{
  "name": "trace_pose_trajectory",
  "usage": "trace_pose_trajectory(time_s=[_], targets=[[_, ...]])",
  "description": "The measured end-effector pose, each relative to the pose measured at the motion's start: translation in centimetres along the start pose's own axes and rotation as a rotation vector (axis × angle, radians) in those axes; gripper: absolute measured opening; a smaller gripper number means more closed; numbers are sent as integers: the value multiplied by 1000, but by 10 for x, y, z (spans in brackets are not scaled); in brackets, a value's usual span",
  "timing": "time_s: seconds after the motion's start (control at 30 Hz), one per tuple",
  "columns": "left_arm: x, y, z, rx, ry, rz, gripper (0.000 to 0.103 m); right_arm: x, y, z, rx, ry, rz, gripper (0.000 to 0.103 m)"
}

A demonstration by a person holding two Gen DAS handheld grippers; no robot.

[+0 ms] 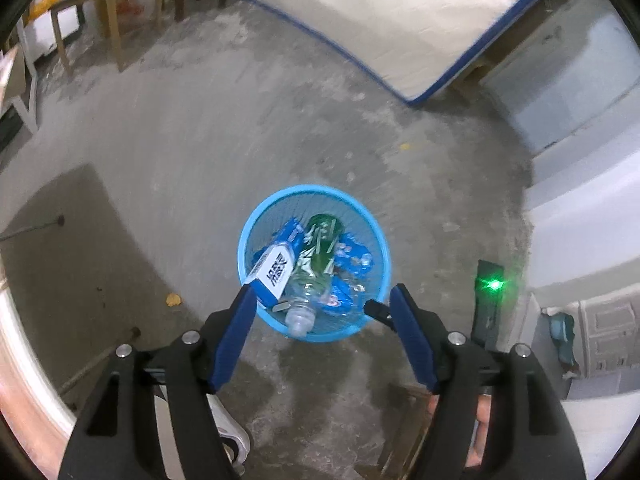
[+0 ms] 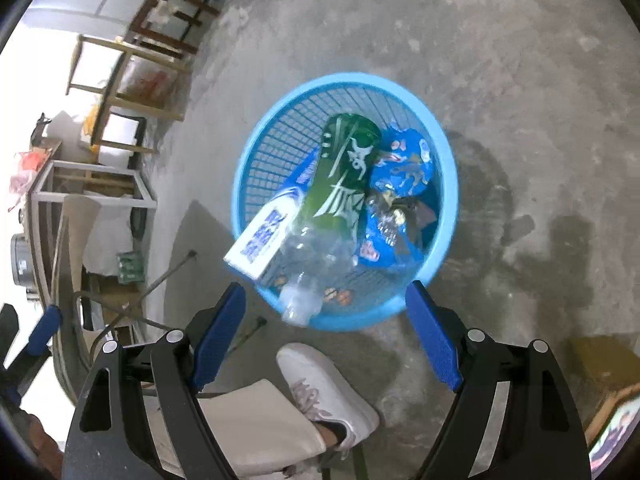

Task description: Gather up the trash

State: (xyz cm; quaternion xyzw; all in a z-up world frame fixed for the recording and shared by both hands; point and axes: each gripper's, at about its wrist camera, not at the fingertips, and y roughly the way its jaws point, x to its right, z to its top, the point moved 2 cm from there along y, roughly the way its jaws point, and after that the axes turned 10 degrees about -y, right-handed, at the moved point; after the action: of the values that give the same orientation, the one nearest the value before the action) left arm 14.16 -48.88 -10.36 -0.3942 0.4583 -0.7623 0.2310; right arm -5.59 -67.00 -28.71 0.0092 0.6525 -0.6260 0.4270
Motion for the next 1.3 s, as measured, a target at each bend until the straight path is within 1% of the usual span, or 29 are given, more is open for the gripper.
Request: trace_pose_trajectory(time_s=[0.03, 0.07, 0.1, 0.13, 0.23, 0.3, 0.33, 0.43, 0.57, 0.63, 0.8, 0.9, 1.03, 1.1, 1.23, 1.3], targets=[[1, -15, -6, 28, 15, -4, 72, -9, -11, -8, 23, -20, -8, 78], [1, -30, -11, 57, 26, 3, 75, -9, -15, -13, 38, -35, -11, 79], [-2, -48, -19, 98, 29, 19, 77, -14, -16, -15, 57, -55, -13, 82], [-6, -61, -25, 123, 26, 25, 79, -26, -26, -22, 81, -86, -18, 83], [-20, -100, -42, 172, 35, 42, 81, -58, -41, -32, 130, -152, -32, 86], [-30, -123, -52, 209, 47, 44, 84, -84, -56, -40, 172, -221, -49, 90], [-39, -142, -61, 252, 52, 35, 86, -98, -64, -43, 195, -260, -66, 91], [-65, -176, -79, 337, 38, 29, 98, -130, -75, -46, 248, -362, -107, 94], [-100, -205, -98, 353, -6, 39, 98, -180, -94, -53, 343, -500, -169, 95], [-120, -219, -108, 394, -49, 62, 98, -203, -100, -58, 381, -558, -190, 95], [-162, -253, -126, 487, -129, 92, 98, -246, -94, -68, 424, -657, -250, 95], [-185, -269, -134, 537, -154, 102, 98, -275, -95, -78, 450, -714, -279, 95], [-211, -286, -140, 567, -211, 135, 98, -306, -95, -90, 489, -774, -341, 95], [-225, -294, -146, 576, -244, 136, 98, -321, -93, -97, 509, -817, -347, 95], [-252, -315, -158, 627, -307, 108, 98, -346, -89, -108, 534, -884, -363, 95], [-263, -324, -163, 645, -330, 107, 98, -360, -89, -109, 537, -914, -349, 95]])
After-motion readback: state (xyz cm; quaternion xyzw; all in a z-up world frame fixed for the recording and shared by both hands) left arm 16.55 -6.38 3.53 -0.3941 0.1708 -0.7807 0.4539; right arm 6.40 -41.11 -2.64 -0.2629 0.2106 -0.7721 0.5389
